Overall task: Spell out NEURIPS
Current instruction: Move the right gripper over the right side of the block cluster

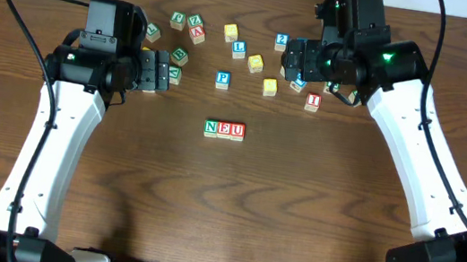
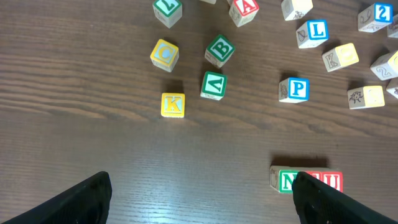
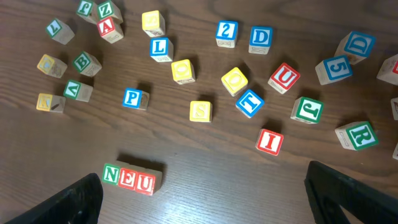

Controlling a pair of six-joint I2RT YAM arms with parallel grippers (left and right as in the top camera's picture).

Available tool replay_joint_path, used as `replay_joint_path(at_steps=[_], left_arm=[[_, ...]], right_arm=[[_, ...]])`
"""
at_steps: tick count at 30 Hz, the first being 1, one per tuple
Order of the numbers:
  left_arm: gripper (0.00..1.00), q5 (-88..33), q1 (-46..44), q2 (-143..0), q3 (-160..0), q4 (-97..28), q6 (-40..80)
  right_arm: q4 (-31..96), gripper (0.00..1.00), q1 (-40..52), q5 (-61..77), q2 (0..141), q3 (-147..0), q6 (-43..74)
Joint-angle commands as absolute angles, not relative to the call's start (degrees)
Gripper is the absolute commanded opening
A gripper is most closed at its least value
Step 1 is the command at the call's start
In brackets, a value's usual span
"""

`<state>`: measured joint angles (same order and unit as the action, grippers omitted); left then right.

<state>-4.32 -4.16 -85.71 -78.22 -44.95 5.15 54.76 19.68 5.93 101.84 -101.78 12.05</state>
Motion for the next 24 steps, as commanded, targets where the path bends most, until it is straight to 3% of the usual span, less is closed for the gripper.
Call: replay_joint_path(at_steps=[1, 24], left_arm=[[0.91, -4.0, -3.9, -85.7, -77.8, -44.5, 5.2], [0.91, -4.0, -3.9, -85.7, -78.2, -43.8, 5.3]], right_arm=[[54.5, 0.99, 19.5, 5.5, 101.4, -101.5, 11.0], [53.4, 0.99, 19.5, 5.5, 101.4, -101.5, 11.0]])
